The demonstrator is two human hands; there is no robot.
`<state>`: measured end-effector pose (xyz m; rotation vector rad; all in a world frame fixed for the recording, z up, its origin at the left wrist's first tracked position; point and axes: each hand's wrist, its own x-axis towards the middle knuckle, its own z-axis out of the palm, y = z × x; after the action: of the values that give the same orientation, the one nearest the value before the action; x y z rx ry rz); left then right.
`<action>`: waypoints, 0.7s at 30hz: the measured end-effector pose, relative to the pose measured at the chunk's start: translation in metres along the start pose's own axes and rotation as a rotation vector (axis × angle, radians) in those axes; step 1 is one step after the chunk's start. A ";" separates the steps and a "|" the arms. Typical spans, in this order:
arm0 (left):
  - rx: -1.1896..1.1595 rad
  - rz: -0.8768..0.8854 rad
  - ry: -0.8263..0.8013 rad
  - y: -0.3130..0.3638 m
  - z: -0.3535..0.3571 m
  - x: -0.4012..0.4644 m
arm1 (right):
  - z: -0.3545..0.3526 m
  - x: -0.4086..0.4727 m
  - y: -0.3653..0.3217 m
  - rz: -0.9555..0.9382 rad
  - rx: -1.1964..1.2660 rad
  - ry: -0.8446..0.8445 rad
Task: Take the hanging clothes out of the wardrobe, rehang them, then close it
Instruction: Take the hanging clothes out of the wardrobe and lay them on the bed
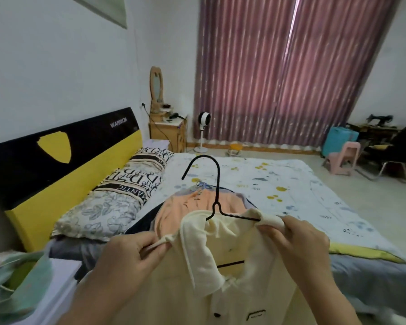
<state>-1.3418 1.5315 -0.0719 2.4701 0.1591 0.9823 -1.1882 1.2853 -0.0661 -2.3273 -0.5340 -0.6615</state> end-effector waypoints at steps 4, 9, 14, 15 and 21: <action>0.016 0.075 -0.024 0.009 0.048 0.042 | -0.008 0.025 0.040 0.042 -0.005 0.093; -0.035 0.150 -0.112 0.016 0.098 0.087 | -0.021 0.051 0.085 0.108 -0.051 0.119; -0.138 0.207 -0.204 0.012 0.158 0.128 | -0.027 0.079 0.121 0.202 -0.199 0.114; -0.165 0.219 -0.219 0.014 0.171 0.137 | -0.027 0.086 0.128 0.237 -0.227 0.091; -0.303 0.271 -0.269 0.026 0.242 0.194 | -0.033 0.118 0.162 0.365 -0.328 0.099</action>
<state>-1.0376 1.4681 -0.0927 2.3448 -0.3929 0.7035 -1.0201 1.1718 -0.0529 -2.5838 0.0551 -0.7227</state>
